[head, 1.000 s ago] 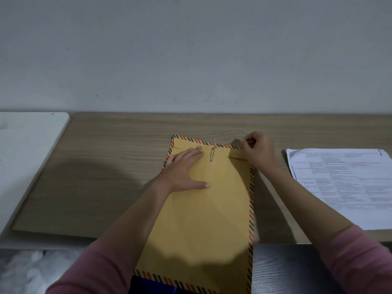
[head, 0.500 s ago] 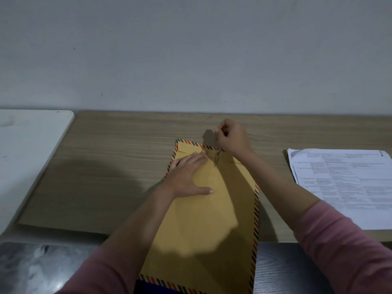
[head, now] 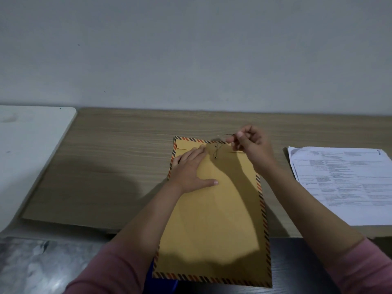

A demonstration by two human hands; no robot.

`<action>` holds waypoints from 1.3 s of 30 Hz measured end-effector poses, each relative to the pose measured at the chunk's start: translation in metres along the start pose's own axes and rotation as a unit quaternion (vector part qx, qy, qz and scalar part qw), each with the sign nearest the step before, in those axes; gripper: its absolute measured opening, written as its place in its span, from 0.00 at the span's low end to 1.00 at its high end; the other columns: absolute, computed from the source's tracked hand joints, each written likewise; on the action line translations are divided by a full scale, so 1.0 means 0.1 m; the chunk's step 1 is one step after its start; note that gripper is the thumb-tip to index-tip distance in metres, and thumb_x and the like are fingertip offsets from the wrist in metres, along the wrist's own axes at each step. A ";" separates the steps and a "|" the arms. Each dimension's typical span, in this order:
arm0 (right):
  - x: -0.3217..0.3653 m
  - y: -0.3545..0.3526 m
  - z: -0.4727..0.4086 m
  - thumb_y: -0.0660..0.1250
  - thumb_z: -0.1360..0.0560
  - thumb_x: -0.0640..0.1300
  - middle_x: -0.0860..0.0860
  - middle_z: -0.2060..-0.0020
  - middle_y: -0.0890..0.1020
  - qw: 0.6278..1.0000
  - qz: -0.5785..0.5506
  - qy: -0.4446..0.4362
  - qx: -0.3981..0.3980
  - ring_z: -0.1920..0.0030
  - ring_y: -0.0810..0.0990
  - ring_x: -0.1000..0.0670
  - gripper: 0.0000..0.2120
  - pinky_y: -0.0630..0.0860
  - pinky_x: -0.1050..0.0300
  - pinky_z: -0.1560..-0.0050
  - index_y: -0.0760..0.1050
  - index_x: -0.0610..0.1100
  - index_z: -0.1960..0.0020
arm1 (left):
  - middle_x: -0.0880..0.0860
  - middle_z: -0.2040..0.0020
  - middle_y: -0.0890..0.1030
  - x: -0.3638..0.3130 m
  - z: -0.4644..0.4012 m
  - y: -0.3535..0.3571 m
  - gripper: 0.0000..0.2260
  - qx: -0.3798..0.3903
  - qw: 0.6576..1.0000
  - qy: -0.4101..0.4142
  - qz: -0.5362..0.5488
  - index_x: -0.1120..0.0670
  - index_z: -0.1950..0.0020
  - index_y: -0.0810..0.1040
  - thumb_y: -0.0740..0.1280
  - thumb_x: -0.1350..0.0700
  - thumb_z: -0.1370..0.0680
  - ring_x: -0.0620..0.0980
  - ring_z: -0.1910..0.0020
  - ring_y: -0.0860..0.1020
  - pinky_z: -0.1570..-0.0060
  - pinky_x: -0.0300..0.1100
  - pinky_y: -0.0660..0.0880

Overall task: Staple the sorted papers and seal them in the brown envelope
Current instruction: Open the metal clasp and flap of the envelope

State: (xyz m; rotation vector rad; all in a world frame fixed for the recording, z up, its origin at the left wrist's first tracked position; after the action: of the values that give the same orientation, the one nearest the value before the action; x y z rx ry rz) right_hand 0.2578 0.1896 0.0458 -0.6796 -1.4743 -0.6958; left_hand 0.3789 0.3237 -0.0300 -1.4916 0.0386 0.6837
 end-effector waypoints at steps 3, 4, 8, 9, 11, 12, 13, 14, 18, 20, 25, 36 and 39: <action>-0.11 -0.30 0.14 0.59 0.22 0.34 0.51 0.69 0.84 1.000 0.006 0.010 -0.017 0.68 0.79 0.55 0.09 0.76 0.60 0.63 0.70 0.43 0.59 | 0.40 0.22 0.49 -0.01 -0.03 -0.02 0.43 -0.027 0.999 -0.038 0.004 0.44 0.24 0.55 0.66 0.30 0.34 0.42 0.24 0.49 0.29 0.48 0.47; -0.15 -0.36 0.19 0.59 0.22 0.34 0.52 0.68 0.84 1.000 0.016 0.017 -0.015 0.67 0.79 0.55 0.09 0.76 0.60 0.63 0.71 0.43 0.59 | 0.40 0.22 0.48 -0.01 -0.04 -0.01 0.43 -0.028 0.998 -0.047 -0.001 0.44 0.24 0.54 0.65 0.29 0.33 0.42 0.24 0.49 0.29 0.48 0.47; -0.25 -0.39 0.39 0.59 0.22 0.33 0.47 0.68 0.82 0.996 0.084 0.024 0.015 0.67 0.79 0.56 0.06 0.77 0.63 0.63 0.71 0.38 0.58 | 0.42 0.22 0.43 -0.02 -0.09 0.03 0.44 -0.013 0.998 -0.061 -0.033 0.46 0.23 0.49 0.60 0.27 0.32 0.44 0.23 0.45 0.28 0.51 0.48; -0.28 -0.36 0.43 0.59 0.22 0.33 0.45 0.67 0.81 0.995 0.097 0.026 0.029 0.67 0.79 0.57 0.06 0.77 0.63 0.63 0.71 0.37 0.57 | 0.42 0.22 0.42 -0.03 -0.10 0.04 0.45 -0.006 0.997 -0.063 -0.037 0.47 0.22 0.48 0.59 0.27 0.32 0.44 0.23 0.44 0.28 0.52 0.47; -0.32 -0.29 0.50 0.59 0.23 0.33 0.45 0.67 0.80 0.990 0.123 0.033 0.069 0.67 0.78 0.56 0.07 0.76 0.63 0.63 0.71 0.39 0.58 | 0.43 0.22 0.39 -0.03 -0.11 0.05 0.45 0.014 0.997 -0.071 -0.038 0.47 0.22 0.45 0.57 0.26 0.31 0.45 0.23 0.42 0.27 0.56 0.43; -0.34 -0.25 0.54 0.60 0.23 0.33 0.45 0.68 0.80 0.986 0.136 0.038 0.093 0.67 0.78 0.56 0.07 0.76 0.63 0.63 0.71 0.40 0.59 | 0.44 0.22 0.38 -0.02 -0.12 0.05 0.46 0.022 0.996 -0.076 -0.037 0.48 0.22 0.44 0.57 0.26 0.31 0.46 0.23 0.41 0.27 0.57 0.41; -0.36 -0.21 0.57 0.60 0.23 0.33 0.46 0.68 0.80 0.981 0.149 0.043 0.117 0.67 0.78 0.56 0.08 0.75 0.64 0.64 0.71 0.41 0.59 | 0.44 0.22 0.38 -0.02 -0.13 0.05 0.46 0.028 0.996 -0.079 -0.036 0.48 0.22 0.43 0.56 0.26 0.31 0.46 0.23 0.40 0.27 0.57 0.40; -0.38 -0.18 0.60 0.61 0.23 0.33 0.47 0.68 0.80 0.976 0.163 0.047 0.136 0.67 0.78 0.57 0.08 0.75 0.65 0.64 0.72 0.41 0.60 | 0.44 0.23 0.37 -0.02 -0.14 0.05 0.46 0.032 0.996 -0.081 -0.036 0.48 0.22 0.42 0.56 0.26 0.31 0.46 0.23 0.39 0.27 0.58 0.39; -0.37 -0.25 0.65 0.60 0.23 0.33 0.47 0.69 0.80 0.978 0.171 0.055 0.109 0.68 0.78 0.58 0.07 0.74 0.66 0.64 0.71 0.40 0.59 | 0.44 0.23 0.36 -0.03 -0.14 0.05 0.46 0.042 0.995 -0.080 -0.041 0.48 0.22 0.41 0.56 0.26 0.31 0.47 0.23 0.39 0.27 0.58 0.39; -0.35 -0.39 0.65 0.59 0.22 0.33 0.46 0.68 0.80 0.984 0.160 0.057 0.045 0.69 0.77 0.60 0.06 0.74 0.67 0.64 0.71 0.38 0.57 | 0.44 0.23 0.37 -0.03 -0.13 0.04 0.46 0.044 0.995 -0.077 -0.036 0.48 0.22 0.42 0.56 0.26 0.31 0.47 0.23 0.39 0.27 0.58 0.39; -0.41 -0.82 0.65 0.60 0.22 0.39 0.47 0.64 0.81 0.962 0.199 0.066 -0.177 0.60 0.81 0.51 0.04 0.76 0.55 0.54 0.71 0.39 0.54 | 0.43 0.23 0.38 0.02 -0.05 0.02 0.46 0.053 0.996 -0.053 -0.042 0.47 0.22 0.43 0.58 0.27 0.31 0.45 0.23 0.40 0.27 0.58 0.40; -0.42 -0.18 0.46 0.68 0.30 0.48 0.48 0.48 0.78 0.857 0.489 -0.158 -0.039 0.47 0.75 0.45 0.14 0.72 0.46 0.47 0.75 0.47 0.46 | 0.48 0.23 0.33 0.01 0.05 -0.14 0.42 0.199 0.973 0.036 -0.110 0.36 0.25 0.43 0.69 0.40 0.29 0.51 0.24 0.37 0.27 0.61 0.37; -0.54 -0.05 0.35 0.70 0.30 0.53 0.50 0.49 0.80 0.860 0.496 -0.105 0.065 0.48 0.76 0.48 0.18 0.75 0.49 0.49 0.75 0.46 0.44 | 0.51 0.23 0.35 -0.05 0.01 -0.18 0.41 0.226 0.963 0.004 -0.143 0.31 0.27 0.44 0.70 0.45 0.28 0.58 0.24 0.40 0.27 0.57 0.43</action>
State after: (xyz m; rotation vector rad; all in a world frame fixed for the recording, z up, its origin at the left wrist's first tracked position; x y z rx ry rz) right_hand 0.2325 0.2136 -0.0090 -1.2873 -1.1219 0.2863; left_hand 0.3825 0.3236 -0.0121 -1.0317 -0.0147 0.3994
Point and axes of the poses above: each hand's wrist, its own z-axis away from the middle knuckle, its own y-axis out of the palm, x = y × z, the point moved 5 cm from there along -z, towards the middle knuckle
